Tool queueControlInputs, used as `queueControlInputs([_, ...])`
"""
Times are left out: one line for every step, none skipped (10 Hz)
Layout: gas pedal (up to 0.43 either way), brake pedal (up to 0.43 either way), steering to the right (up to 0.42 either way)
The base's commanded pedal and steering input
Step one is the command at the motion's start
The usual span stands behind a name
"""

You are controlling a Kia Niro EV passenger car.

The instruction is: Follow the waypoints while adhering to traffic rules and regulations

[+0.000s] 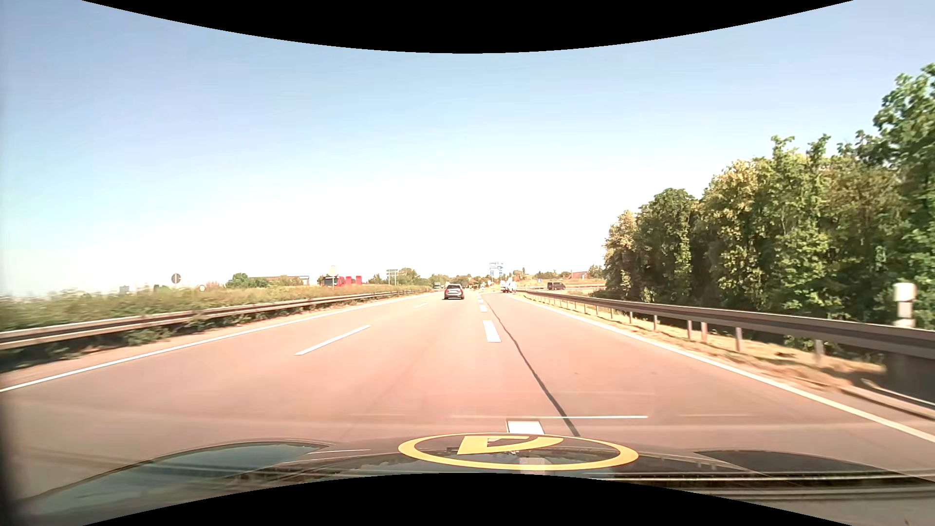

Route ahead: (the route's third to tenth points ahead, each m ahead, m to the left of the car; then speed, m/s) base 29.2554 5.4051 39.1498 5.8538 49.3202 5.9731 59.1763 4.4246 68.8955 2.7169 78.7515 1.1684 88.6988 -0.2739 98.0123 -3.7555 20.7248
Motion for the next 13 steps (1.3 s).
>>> queueControlInputs([0.0, 0.0, 0.002])
queueControlInputs([0.0, 0.0, 0.002])
queueControlInputs([0.0, 0.0, 0.0])
queueControlInputs([0.0, 0.0, 0.0])
queueControlInputs([0.0, 0.0, 0.0])
queueControlInputs([0.0, 0.0, -0.001])
queueControlInputs([0.0, 0.0, -0.002])
queueControlInputs([0.0, 0.0, -0.002])
queueControlInputs([0.0, 0.0, -0.002])
queueControlInputs([0.0, 0.0, -0.003])
queueControlInputs([0.0, 0.0, -0.003])
queueControlInputs([0.0, 0.0, -0.003])
queueControlInputs([0.0, 0.0, -0.003])
